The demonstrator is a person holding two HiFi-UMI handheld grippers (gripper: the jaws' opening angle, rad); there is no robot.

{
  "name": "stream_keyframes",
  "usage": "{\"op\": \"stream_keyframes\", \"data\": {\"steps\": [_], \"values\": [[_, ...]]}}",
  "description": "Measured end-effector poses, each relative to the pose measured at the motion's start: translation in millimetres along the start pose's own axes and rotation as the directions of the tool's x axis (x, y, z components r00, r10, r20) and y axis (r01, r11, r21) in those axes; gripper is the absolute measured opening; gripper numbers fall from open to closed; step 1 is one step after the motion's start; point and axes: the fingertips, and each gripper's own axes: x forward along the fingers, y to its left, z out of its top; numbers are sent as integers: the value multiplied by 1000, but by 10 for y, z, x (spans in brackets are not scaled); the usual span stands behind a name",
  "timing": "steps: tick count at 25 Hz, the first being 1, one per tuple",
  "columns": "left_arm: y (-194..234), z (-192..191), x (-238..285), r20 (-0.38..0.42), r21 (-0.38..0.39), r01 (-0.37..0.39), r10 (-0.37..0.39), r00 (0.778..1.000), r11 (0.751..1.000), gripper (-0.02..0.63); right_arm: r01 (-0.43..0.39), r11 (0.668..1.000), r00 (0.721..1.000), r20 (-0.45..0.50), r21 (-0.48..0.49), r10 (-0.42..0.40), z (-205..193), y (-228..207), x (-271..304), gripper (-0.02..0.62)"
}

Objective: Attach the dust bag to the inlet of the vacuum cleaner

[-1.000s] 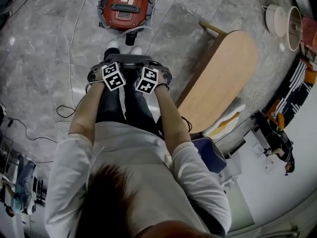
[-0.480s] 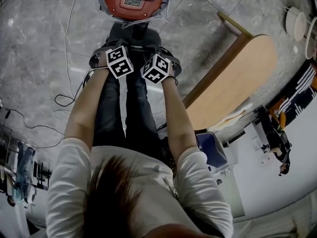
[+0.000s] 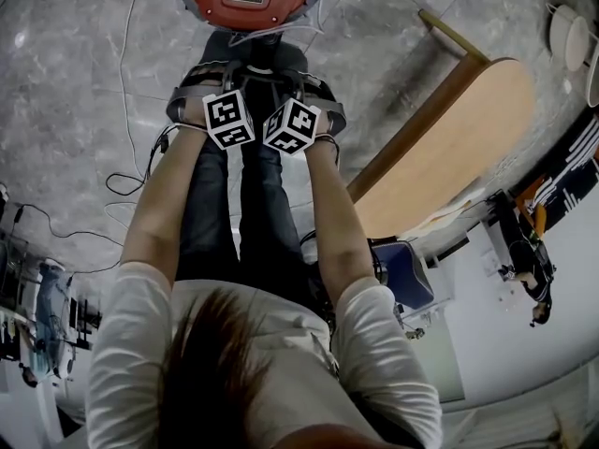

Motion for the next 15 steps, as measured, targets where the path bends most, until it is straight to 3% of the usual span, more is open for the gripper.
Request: {"op": "stream_keyframes", "data": {"steps": [10, 15], "values": [[-21, 7, 97, 16, -48, -9, 10, 1000, 999, 40, 35, 999, 999, 2, 4, -35, -46, -20, 91, 28], [27, -2, 108, 27, -33, -5, 6, 1000, 999, 40, 34, 999, 999, 5, 16, -34, -29, -35, 106, 28]]}}
